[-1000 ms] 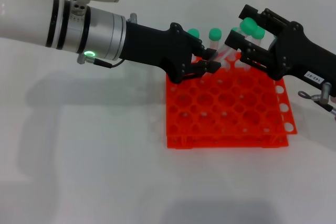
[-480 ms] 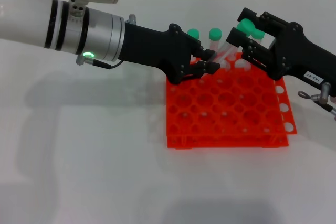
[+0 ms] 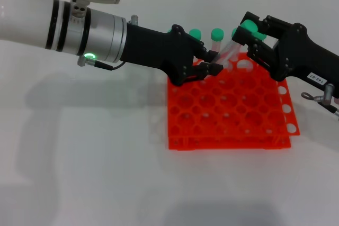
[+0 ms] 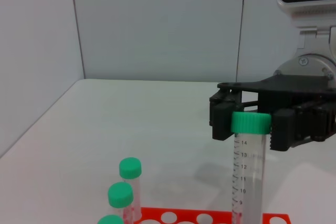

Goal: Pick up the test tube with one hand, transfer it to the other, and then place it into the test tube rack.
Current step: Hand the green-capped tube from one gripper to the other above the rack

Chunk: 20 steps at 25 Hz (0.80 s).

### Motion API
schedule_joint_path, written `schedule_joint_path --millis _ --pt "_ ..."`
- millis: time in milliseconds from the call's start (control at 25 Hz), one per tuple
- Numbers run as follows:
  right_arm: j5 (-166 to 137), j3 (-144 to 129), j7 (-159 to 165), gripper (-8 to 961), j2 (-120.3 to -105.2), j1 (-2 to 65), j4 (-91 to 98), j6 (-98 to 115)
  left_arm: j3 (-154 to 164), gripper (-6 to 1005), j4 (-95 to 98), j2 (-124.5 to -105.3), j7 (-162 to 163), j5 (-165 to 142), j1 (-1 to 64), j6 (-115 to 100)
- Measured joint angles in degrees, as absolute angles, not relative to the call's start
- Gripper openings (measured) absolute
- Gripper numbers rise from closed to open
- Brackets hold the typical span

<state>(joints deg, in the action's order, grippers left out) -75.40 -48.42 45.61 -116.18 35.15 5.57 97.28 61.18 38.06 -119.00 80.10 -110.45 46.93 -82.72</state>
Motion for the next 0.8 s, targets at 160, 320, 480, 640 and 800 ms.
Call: schedule_joint_path --millis 160,320,480,640,800 --pt "-75.4 -48.4 45.6 331 -116.19 35.2 5.7 97.3 61.3 201 38.1 -119.0 80.4 -110.4 46.9 -82.8" --pt "-75.2 -48.4 45.5 294 -116.19 35.2 5.9 97.2 61.4 202 38.1 -119.06 80.4 -110.2 46.8 -82.8" --pt "-74.8 -48.4 45.5 274 -116.15 35.2 6.0 97.3 61.3 202 38.2 -119.08 80.6 -109.5 46.7 -83.4" --pt "-74.6 -48.4 45.5 268 -116.08 35.2 6.1 97.3 61.3 202 39.0 -119.15 82.1 -109.3 46.7 -84.1" --pt "-74.4 -48.4 45.5 266 -115.98 35.2 6.1 96.9 61.5 203 39.1 -119.29 84.1 -108.5 46.7 -84.3"
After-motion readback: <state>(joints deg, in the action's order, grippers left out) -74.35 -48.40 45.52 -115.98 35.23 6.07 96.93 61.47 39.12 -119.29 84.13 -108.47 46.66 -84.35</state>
